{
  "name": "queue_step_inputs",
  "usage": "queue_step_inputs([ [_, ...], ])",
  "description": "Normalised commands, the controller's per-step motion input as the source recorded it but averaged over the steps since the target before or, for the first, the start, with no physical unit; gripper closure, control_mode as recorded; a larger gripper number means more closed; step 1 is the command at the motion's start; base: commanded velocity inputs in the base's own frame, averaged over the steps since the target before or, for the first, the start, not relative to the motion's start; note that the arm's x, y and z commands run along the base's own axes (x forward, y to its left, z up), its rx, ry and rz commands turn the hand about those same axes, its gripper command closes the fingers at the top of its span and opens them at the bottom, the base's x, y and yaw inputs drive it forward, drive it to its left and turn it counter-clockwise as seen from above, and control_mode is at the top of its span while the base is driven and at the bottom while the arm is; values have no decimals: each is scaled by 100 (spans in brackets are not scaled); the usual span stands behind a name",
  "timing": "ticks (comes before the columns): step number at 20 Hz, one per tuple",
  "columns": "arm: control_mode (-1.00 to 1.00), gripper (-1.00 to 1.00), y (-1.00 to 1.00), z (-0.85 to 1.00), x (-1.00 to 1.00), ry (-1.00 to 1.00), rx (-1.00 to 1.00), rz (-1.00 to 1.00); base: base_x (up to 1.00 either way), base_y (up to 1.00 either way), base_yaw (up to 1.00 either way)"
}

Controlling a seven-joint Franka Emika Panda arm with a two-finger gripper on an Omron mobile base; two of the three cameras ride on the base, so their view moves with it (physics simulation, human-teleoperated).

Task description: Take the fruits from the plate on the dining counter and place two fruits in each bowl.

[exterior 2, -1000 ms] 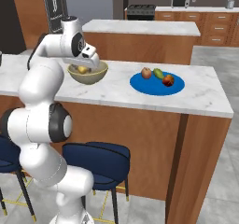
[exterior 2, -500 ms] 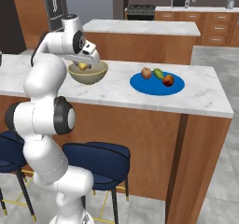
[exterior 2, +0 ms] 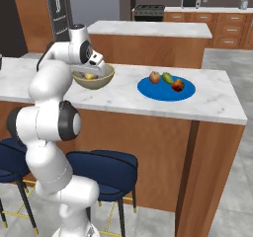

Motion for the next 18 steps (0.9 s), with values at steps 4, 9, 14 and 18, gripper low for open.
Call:
queue_step_inputs([
  [4, -100, -100, 0, -7, 1, 0, 0, 0, 0, 0, 0],
  [9, -100, -100, 0, 0, 0, 2, 0, 0, 0, 0, 0],
  [14, -100, -100, 0, 0, 0, 0, 0, 0, 0, 0, 0],
  [18, -100, -100, 0, 17, -6, 0, 0, 0, 0, 0, 0],
])
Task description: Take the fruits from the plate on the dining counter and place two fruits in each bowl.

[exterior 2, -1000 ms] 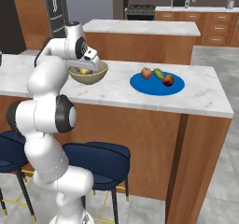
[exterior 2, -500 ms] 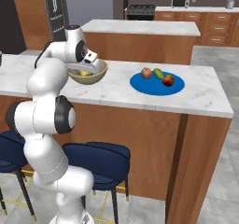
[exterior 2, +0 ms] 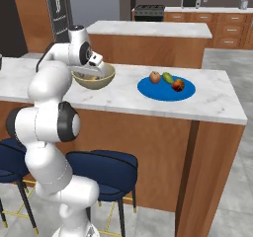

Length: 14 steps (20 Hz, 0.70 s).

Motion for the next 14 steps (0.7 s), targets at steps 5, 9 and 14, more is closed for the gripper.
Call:
queue_step_inputs([
  [5, -100, -100, -13, 55, -29, -1, 0, 0, 0, 0, 0],
  [9, -100, -100, -52, 56, -50, 0, 0, 0, 0, 0, 0],
  [14, -100, -100, -81, 47, -56, 0, 0, -1, 0, 0, 0],
])
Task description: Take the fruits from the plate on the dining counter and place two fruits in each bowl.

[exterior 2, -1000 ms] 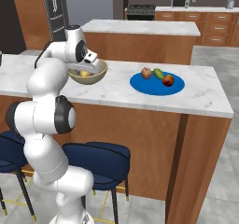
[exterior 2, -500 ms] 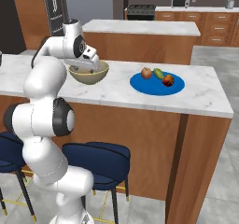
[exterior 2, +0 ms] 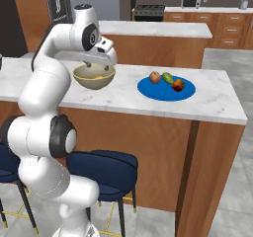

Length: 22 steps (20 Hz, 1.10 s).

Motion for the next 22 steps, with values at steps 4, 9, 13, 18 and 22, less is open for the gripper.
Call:
queue_step_inputs([
  [4, -100, -100, -93, 22, -21, 0, 0, -4, 0, 0, 0],
  [9, -100, -100, -100, 2, 0, 0, 0, 0, 0, 0, 0],
  [13, -100, -100, -89, 0, 3, 0, 0, 1, 0, 0, 0],
  [18, -100, -100, -85, -2, 4, 0, 0, 3, 0, 0, 0],
  [22, -100, -100, -80, -26, 3, -1, 0, 1, 0, 0, 0],
])
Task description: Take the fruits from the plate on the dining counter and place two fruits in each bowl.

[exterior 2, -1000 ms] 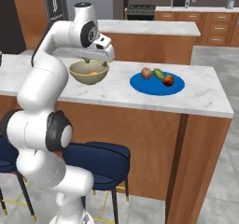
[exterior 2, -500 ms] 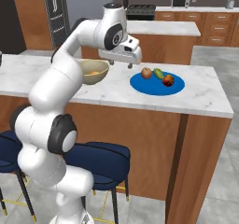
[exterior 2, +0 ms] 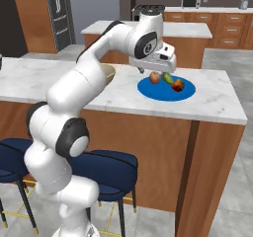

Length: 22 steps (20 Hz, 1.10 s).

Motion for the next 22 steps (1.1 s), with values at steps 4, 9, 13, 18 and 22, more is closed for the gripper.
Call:
queue_step_inputs([
  [4, -100, -100, -74, -25, 13, -2, 0, 0, 0, 0, 0],
  [9, -100, -100, -53, -19, 28, -3, 0, 2, 0, 0, 0],
  [13, -100, -100, -39, -16, 49, -1, 0, 5, 0, 0, 0],
  [18, -100, -100, -12, -16, 54, 0, 0, 6, 0, 0, 0],
  [22, -100, -100, 0, -35, 41, 0, 0, 5, 0, 0, 0],
])
